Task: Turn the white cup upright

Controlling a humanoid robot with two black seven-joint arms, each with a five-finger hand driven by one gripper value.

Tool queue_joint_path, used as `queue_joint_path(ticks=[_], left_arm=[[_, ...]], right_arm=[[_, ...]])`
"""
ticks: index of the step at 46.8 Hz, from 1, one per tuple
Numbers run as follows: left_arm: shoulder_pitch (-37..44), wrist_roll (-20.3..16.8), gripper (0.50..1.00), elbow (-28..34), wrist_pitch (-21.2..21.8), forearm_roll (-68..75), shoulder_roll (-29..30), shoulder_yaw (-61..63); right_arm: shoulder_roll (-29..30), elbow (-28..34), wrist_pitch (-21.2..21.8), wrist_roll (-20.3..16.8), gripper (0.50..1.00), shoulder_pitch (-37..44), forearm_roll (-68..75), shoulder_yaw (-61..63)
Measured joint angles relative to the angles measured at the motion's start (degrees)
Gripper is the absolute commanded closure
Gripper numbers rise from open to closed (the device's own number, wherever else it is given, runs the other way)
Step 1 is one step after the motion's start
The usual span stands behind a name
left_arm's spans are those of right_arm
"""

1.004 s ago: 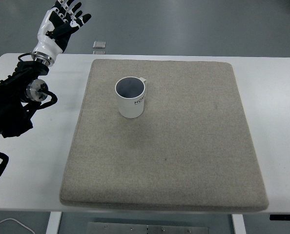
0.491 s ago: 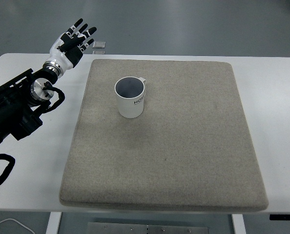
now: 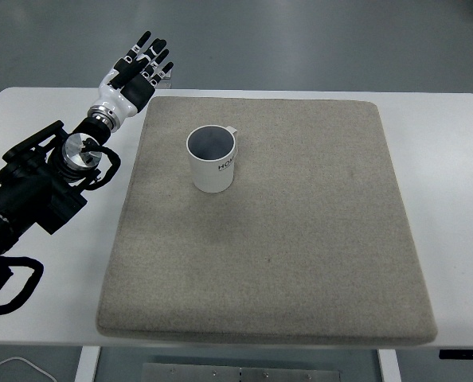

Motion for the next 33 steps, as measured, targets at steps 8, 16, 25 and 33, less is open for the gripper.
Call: queue_joint_path(ticks=[8,16,25,33], left_arm=[[0.0,0.88,0.5,0.02,0.51,-0.01,-0.33,-2.73],[0.0,1.06,0.5,0.26,1.06,-0.01,-0.48,-4.03],[-0.01,0.92,0.5,2.64,1.59,0.06,-1.14,-4.11],[-0.08,0.5,0.5,3.19,1.6,0.08,-1.24,-4.13]], right_arm=[[0.0,0.01,0.0,0.0,0.57,0.01,0.0,0.01],[0.0,0.01,0.0,0.0,0.57,0.0,0.0,0.0],[0.0,-0.01,0.03,0.0,0.57,0.0,0.0,0.18],[0.0,0.06,0.13,0.0,0.57,0.0,0.0,-0.08]])
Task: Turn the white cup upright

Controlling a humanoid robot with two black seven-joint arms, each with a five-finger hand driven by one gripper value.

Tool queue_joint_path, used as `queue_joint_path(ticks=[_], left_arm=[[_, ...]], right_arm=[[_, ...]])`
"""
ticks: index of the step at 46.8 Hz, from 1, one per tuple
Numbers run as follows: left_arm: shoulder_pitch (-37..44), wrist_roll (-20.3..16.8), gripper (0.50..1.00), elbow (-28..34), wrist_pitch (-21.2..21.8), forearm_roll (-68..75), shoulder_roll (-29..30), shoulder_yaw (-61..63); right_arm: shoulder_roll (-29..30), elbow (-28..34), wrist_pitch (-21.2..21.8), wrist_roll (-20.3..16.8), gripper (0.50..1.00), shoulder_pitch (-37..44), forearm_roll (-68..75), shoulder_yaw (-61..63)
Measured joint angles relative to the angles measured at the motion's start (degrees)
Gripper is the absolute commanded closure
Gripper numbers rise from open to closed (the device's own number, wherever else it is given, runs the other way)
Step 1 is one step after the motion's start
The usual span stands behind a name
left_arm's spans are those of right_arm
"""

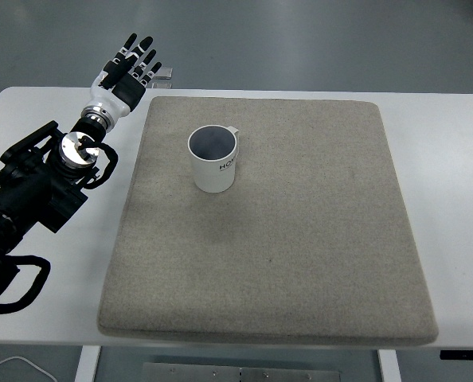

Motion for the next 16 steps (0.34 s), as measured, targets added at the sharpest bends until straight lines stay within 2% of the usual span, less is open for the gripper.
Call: queue_joint_path(ticks=[16], left_arm=[[0.06,-0.39,0.5,0.09,-0.05,0.08,0.08,-0.08]], right_arm=[[0.0,-0.05,-0.09,0.0,0.57,0.0,0.0,0.33]])
